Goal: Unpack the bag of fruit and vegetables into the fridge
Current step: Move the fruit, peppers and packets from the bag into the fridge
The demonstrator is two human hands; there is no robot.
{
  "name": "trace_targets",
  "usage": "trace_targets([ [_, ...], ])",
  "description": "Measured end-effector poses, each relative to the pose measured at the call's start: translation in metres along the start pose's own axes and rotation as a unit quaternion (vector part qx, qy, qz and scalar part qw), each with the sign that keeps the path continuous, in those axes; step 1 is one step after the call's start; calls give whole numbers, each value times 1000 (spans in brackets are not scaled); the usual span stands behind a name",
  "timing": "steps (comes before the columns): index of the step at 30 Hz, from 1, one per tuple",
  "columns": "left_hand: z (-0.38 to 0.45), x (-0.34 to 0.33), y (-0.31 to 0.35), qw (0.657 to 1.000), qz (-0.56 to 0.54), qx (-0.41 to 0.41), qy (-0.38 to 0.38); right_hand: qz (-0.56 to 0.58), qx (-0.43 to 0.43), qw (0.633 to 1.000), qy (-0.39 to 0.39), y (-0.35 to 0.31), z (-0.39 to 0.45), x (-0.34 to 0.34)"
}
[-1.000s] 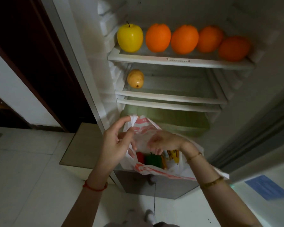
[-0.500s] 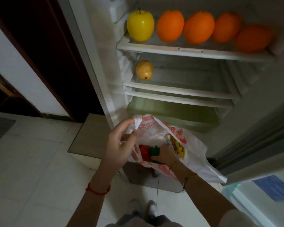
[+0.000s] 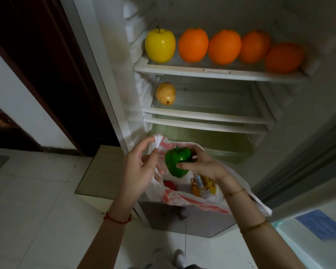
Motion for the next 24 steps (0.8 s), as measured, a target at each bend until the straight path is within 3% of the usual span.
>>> trace_targets([
  [4, 15, -4, 3, 1000, 5, -3, -1, 64, 49, 996, 31, -34, -16, 27],
  [10, 30, -10, 5, 1000, 13, -4, 3, 65, 131, 966, 211, -72, -3, 61],
  [14, 35, -13, 8, 1000, 18, -16, 1, 49, 147, 945, 287, -82, 31, 73],
  [19, 40, -14, 9, 1000, 10, -21, -5, 37, 159, 929, 332, -92, 74, 76],
  [24, 41, -14, 9, 1000, 1, -12, -1, 24, 149, 932, 331, -94, 98, 73],
])
Point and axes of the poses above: each hand's wrist, its own z-axis towards the middle knuckle, its own x-axis out of the back of the hand, y = z × x, the point moved 2 cm from there along z, towards the middle knuckle, and after that the axes turned 6 degrees about -x, right-handed, at the moved point
